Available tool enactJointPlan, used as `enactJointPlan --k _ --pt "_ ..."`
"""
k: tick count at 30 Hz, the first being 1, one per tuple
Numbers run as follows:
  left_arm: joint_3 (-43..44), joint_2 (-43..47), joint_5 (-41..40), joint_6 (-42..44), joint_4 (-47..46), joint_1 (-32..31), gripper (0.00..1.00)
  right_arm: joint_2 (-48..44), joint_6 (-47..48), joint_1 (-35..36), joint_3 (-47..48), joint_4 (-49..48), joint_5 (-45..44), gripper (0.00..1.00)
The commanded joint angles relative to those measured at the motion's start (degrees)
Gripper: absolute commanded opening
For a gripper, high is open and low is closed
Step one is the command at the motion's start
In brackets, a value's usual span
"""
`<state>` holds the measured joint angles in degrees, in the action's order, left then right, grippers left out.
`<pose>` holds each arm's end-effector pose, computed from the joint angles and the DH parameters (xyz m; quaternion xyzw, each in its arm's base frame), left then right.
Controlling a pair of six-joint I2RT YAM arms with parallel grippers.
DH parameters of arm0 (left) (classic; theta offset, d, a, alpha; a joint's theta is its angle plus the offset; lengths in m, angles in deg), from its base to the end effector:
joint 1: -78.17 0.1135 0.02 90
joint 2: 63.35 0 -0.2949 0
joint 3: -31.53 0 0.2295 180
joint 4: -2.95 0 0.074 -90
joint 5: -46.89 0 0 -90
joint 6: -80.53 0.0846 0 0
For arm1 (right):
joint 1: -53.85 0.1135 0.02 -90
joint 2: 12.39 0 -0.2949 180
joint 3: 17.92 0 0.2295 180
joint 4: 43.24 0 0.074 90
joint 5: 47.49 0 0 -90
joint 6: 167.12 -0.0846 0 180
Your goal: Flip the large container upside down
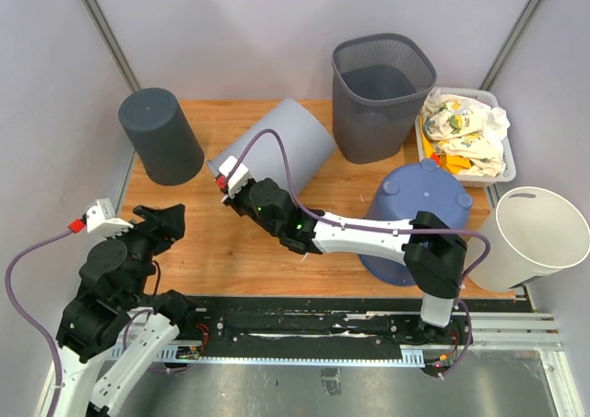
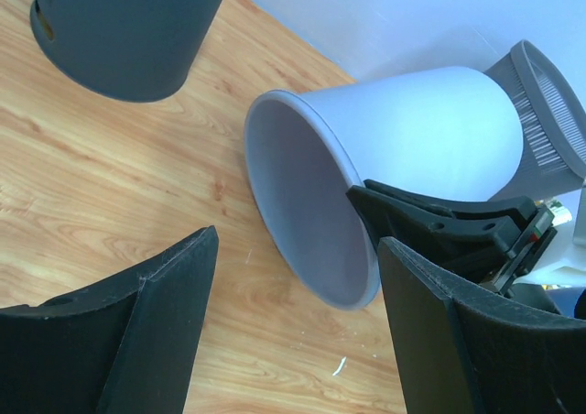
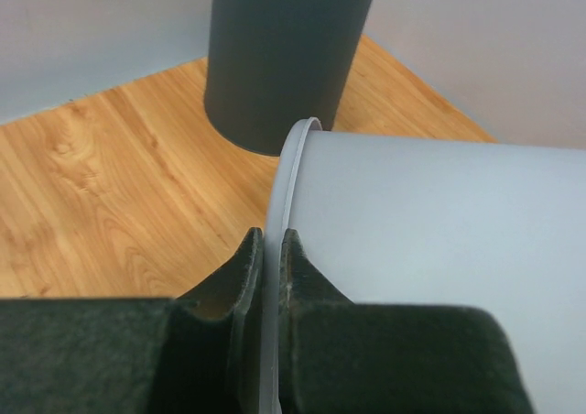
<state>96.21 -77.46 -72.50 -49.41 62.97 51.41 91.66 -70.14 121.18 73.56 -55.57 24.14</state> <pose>0.0414 0.0256 0.3384 -0.2476 0.7143 -0.1821 0.6287 0.2057 0.4233 0.3490 -0.3327 0.6255 0.2523 0.6590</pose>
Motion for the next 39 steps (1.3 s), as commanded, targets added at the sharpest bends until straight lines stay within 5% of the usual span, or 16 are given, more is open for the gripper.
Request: enactJointPlan --k 1,17,23,34,39 --pt "1.4 1.0 -2.0 -0.7 1.0 0.0 0.75 4.8 -4.4 0.2 -2.1 5.6 3.5 0.01" --pt "3.1 1.9 -2.9 -0.6 2.2 -0.1 0.75 9.2 -8.7 -0.3 -1.4 5.7 6.8 0.01" --pt "2.9 2.0 -2.4 -0.7 2.3 0.0 0.76 8.5 -8.6 -0.5 -2.5 6.9 6.3 0.38" --pt "3.1 2.0 -1.3 -0.7 1.8 -0.1 0.76 -1.8 -13.5 -0.4 -9.1 15.0 3.9 0.55" --pt "2.2 2.0 0.1 -0.8 1.2 0.0 0.76 -7.5 -14.1 -0.4 -14.4 18.7 -3.7 0.63"
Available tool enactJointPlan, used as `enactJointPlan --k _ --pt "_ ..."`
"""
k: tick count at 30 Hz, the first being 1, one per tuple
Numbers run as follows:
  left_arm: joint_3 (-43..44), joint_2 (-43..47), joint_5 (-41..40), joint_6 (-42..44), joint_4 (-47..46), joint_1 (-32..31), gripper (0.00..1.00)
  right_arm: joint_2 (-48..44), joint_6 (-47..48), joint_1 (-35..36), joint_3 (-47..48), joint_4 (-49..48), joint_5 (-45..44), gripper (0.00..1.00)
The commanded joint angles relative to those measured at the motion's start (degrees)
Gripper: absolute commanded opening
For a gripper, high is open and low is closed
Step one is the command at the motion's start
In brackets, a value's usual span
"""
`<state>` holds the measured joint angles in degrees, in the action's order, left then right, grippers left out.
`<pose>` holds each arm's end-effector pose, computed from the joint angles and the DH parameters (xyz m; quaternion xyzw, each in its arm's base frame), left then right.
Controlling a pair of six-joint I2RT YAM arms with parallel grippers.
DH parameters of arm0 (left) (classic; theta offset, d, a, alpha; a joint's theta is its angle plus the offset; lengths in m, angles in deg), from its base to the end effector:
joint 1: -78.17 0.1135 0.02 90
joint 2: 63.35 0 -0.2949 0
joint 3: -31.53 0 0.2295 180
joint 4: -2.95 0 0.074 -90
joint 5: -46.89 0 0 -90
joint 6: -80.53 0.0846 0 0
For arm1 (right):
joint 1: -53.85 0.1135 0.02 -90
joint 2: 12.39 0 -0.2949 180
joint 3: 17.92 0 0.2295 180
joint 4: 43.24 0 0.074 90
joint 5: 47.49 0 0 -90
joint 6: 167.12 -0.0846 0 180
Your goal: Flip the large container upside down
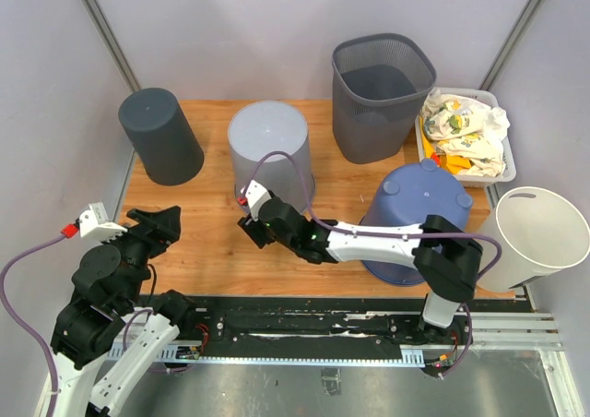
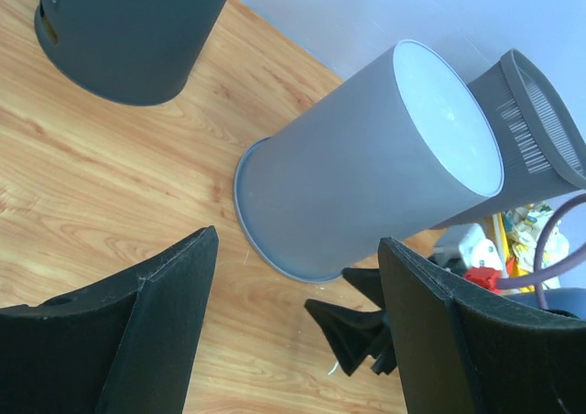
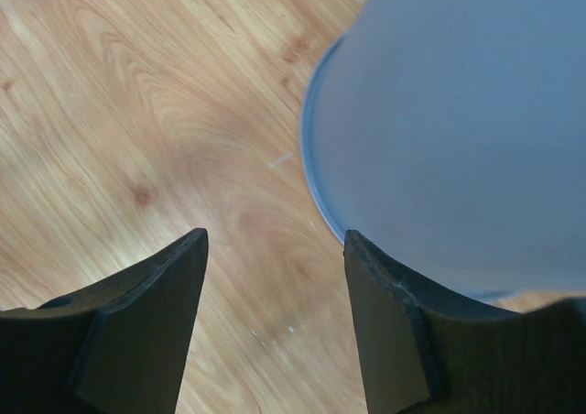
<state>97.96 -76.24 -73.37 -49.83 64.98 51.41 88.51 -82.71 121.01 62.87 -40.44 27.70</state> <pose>0.0320 0.0316 0.3422 -0.2558 0.7059 -0.1836 0.6344 0.1887 0.3923 0.2635 -0.3618 0.7465 0.2385 0.5049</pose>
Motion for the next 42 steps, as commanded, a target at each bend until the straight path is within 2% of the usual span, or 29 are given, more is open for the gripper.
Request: enactJointPlan --k 1,7,13,19,31,37,42 --pt "0.2 0.8 1.2 -0.5 -1.0 -0.1 0.76 -5.3 -1.1 -0.3 -4.8 3.7 -9.0 0.64" --pt "-0.9 1.2 2.4 -0.9 -1.8 0.0 0.76 -9.3 -0.4 -4.0 -8.8 3.3 -14.1 0.66" --pt "-1.8 1.4 3.1 -0.9 -2.2 -0.1 0.76 -10.1 2.5 -8.5 -9.2 -2.5 -11.9 0.63" --pt "-2.4 1.1 3.0 -0.3 -2.7 0.0 0.76 -5.7 5.1 -11.7 -5.7 -7.6 -7.1 0.6" --pt "-2.2 0.9 3.4 0.9 -1.8 -0.1 0.76 15.1 9.9 -17.2 17.2 -9.7 -1.5 0.59" --pt "-1.9 0.6 4.2 1.6 -1.6 0.0 0.76 25.9 11.9 -19.5 29.9 -8.9 -1.2 0.61" --pt "-1.9 0.6 4.2 2.3 -1.5 -0.1 0.76 31.3 13.3 -20.6 38.3 -8.7 1.5 0.63"
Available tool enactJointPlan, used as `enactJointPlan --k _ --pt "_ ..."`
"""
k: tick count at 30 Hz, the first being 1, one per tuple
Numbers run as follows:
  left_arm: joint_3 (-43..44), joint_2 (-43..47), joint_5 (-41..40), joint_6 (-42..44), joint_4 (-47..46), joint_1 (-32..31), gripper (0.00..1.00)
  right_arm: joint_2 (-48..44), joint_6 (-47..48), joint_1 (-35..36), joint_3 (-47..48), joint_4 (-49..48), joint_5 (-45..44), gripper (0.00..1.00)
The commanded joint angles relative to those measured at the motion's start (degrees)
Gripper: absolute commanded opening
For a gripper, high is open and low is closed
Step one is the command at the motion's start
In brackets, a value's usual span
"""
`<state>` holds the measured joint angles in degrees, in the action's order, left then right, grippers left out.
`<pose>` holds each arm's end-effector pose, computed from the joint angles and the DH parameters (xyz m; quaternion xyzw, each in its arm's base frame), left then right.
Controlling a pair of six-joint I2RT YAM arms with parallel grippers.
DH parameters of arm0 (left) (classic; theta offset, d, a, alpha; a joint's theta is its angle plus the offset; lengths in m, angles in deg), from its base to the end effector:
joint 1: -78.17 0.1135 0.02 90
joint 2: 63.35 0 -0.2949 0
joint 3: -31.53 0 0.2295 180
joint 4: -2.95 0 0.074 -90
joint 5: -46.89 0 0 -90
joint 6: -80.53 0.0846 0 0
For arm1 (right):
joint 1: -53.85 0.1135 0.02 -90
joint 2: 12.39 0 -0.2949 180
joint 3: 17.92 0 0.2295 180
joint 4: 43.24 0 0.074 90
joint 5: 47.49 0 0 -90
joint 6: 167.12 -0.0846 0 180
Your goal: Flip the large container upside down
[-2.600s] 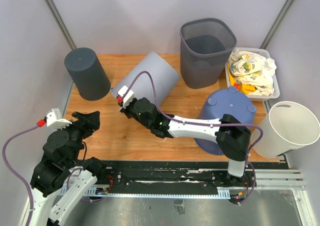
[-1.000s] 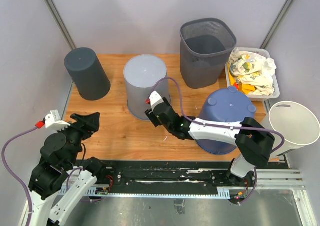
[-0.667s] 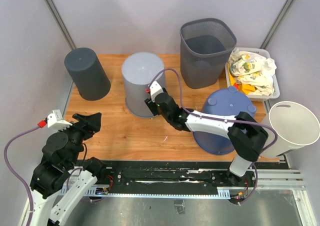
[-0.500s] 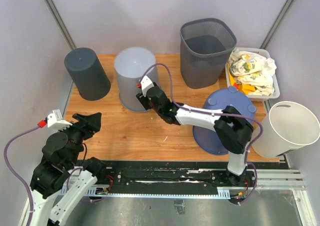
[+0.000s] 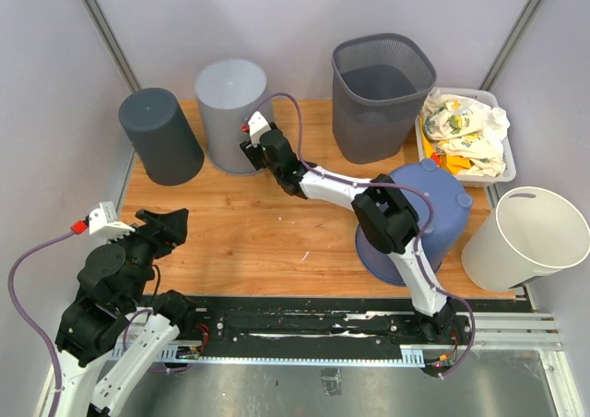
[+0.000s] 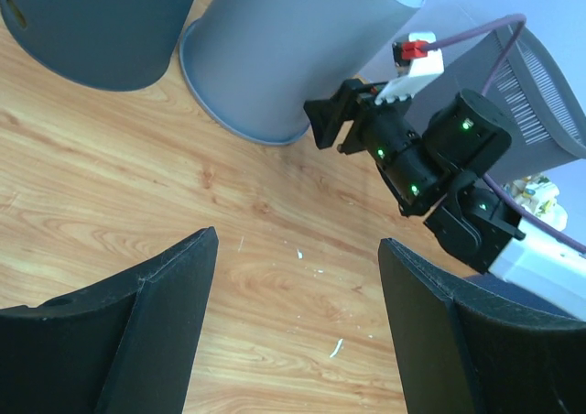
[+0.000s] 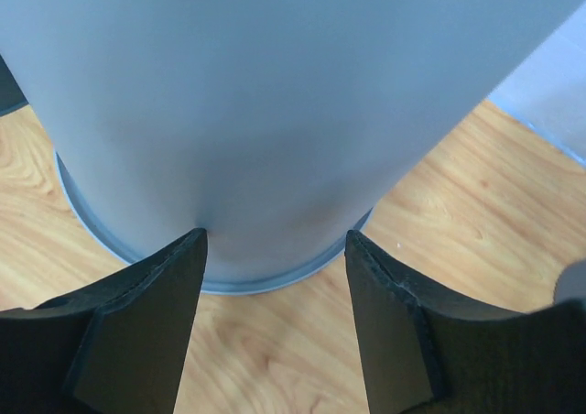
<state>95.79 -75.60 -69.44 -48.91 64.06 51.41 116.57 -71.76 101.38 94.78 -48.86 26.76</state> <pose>0.0357 0.0240 0.3332 -0.2287 0.7201 -0.1998 0.6239 0.4075 0.4112 0.2499 -0.2612 0.7216 0.1291 0.6281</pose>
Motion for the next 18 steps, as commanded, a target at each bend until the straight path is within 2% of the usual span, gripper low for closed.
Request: enactJointPlan --k 1,4,9,12,15,18 --pt "0.3 -0.1 0.0 1.5 -0.5 -0.1 0.76 3.8 2.3 -1.2 7.9 0.7 3.3 0.64" --pt "0.7 0.0 -0.8 1.9 -0.5 -0.1 0.76 2.2 1.7 -1.2 7.3 3.3 3.9 0.64" --pt "0.1 -0.1 -0.2 1.8 -1.7 -0.1 0.76 -12.1 -1.7 -0.8 -8.7 -3.4 5.1 0.65" --pt "-0.2 -0.4 0.6 1.4 -2.3 0.0 0.76 -21.3 -2.3 -0.8 -15.5 -3.2 4.9 0.65" --pt "-0.2 -0.5 1.6 1.0 -2.4 0.0 0.76 -29.4 -0.6 -1.3 -19.8 -2.5 3.6 0.65" --pt "-0.1 -0.3 2.6 0.6 -2.6 0.0 0.76 -33.5 -0.1 -3.2 -18.8 1.7 1.1 0.66"
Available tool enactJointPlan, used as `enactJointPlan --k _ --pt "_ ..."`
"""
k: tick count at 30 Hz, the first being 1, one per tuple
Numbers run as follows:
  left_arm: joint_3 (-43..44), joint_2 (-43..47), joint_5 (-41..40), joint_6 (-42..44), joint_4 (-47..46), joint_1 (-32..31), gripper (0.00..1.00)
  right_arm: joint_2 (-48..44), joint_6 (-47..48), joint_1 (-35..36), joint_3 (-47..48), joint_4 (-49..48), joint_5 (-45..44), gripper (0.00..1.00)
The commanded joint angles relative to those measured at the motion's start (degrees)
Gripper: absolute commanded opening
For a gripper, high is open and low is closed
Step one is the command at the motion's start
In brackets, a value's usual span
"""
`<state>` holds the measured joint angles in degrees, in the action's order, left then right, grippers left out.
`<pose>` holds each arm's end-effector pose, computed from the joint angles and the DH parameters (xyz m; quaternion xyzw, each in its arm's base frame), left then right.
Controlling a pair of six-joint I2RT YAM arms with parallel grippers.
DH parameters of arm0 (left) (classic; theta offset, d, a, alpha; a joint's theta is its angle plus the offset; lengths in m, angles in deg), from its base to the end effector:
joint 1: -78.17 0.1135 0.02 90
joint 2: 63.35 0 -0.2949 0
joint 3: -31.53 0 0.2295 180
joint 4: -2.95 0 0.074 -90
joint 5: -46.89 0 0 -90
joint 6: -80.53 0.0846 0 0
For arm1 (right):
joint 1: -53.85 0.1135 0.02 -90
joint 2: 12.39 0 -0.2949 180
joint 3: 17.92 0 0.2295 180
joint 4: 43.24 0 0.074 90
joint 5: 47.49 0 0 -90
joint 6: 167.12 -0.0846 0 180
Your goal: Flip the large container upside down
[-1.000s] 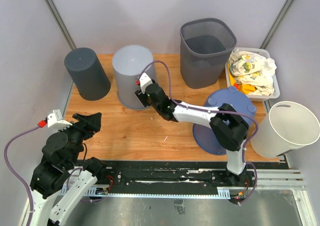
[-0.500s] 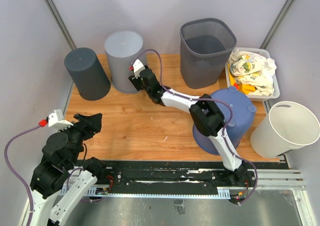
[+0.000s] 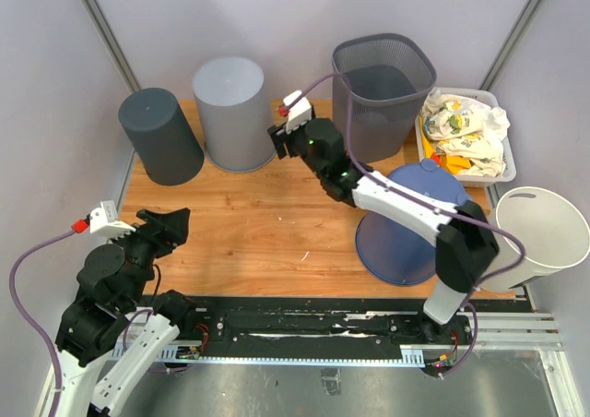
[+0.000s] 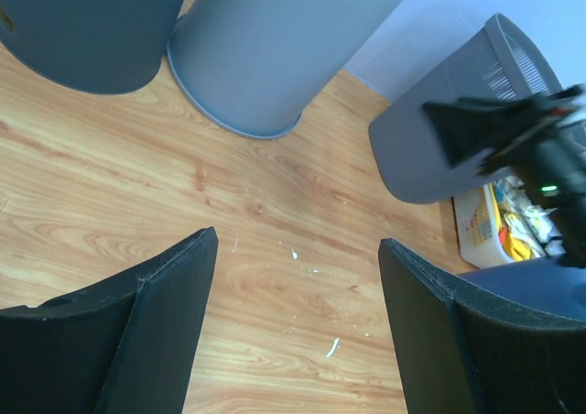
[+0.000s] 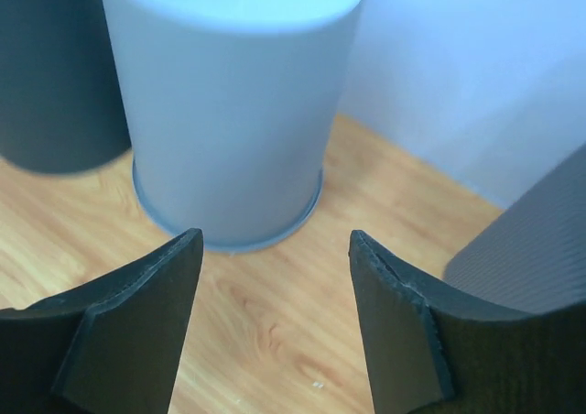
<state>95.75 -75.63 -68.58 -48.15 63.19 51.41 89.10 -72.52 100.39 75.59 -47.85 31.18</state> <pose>0.0361 0.0225 0.3352 -0.2200 0.7189 -0.2046 0.6269 0.3303 0.3244 0.3614 -0.2514 0.6824 0.1772 0.6631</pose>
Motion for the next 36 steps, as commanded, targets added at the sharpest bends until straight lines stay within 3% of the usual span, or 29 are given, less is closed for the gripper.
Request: enactJointPlan --k 1,10,18,28,30,36 --pt "-0.1 -0.2 2.0 -0.2 -1.8 -0.1 0.76 -6.7 0.8 -3.3 1.5 2.0 -3.3 0.67" --pt "-0.3 -1.8 4.1 1.4 -3.2 0.0 0.76 -3.5 4.2 -11.7 15.9 13.4 -5.7 0.7" --pt "-2.9 -4.9 5.3 3.1 -7.4 0.0 0.76 5.8 4.9 -19.7 31.0 22.1 -0.7 0.71" --pt "-5.8 -8.1 5.9 4.2 -11.4 0.0 0.77 13.4 0.3 -25.4 36.3 24.9 8.3 0.67" --pt "-6.1 -8.4 5.9 4.4 -11.8 0.0 0.77 14.8 0.3 -25.4 37.3 25.6 9.3 0.64" --pt "-6.6 -8.4 5.7 4.6 -12.1 0.0 0.77 16.2 -0.3 -25.5 38.5 26.6 10.7 0.41"
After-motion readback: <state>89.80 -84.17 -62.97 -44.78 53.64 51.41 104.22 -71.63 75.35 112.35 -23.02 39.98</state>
